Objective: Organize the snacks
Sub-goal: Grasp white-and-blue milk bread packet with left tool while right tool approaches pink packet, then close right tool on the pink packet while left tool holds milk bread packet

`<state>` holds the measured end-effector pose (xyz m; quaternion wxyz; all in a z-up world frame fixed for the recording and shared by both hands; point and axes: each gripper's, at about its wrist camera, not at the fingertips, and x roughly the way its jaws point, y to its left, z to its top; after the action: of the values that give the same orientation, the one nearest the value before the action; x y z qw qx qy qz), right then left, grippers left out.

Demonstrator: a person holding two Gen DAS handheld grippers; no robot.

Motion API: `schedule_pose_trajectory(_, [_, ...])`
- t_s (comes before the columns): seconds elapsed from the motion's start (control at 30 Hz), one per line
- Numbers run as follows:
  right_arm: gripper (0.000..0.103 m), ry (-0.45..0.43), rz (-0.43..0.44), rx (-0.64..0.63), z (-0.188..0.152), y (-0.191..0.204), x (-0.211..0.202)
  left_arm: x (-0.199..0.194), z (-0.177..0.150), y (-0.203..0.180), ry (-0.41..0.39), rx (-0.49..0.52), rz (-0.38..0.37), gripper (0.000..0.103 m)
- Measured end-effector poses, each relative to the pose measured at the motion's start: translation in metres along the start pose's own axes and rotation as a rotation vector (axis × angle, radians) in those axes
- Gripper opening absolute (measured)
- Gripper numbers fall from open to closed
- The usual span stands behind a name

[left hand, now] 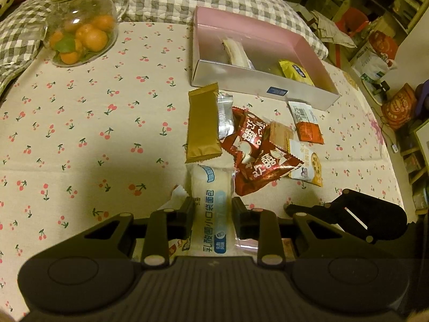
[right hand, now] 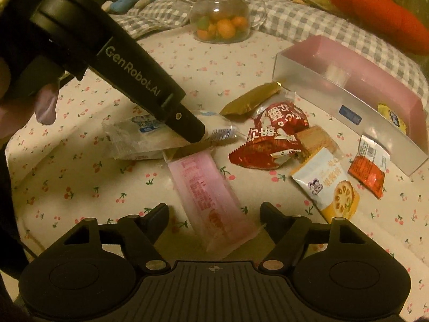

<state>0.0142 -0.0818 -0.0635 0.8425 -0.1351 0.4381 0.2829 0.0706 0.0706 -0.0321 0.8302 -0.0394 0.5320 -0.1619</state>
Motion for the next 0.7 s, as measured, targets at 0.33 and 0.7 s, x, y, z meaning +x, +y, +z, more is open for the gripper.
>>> schedule_pose_trajectory(0.33, [0.077,-0.004,-0.009,-0.030,0.003,-0.001,0.005,0.009,-0.003,-0.005,0.044,0.063,0.017,0.033])
schedule_pose_trajectory(0.7, [0.081,-0.002,-0.016,-0.045,0.005,-0.009,0.006,0.011,-0.005,-0.003,0.063,0.054,0.009,0.032])
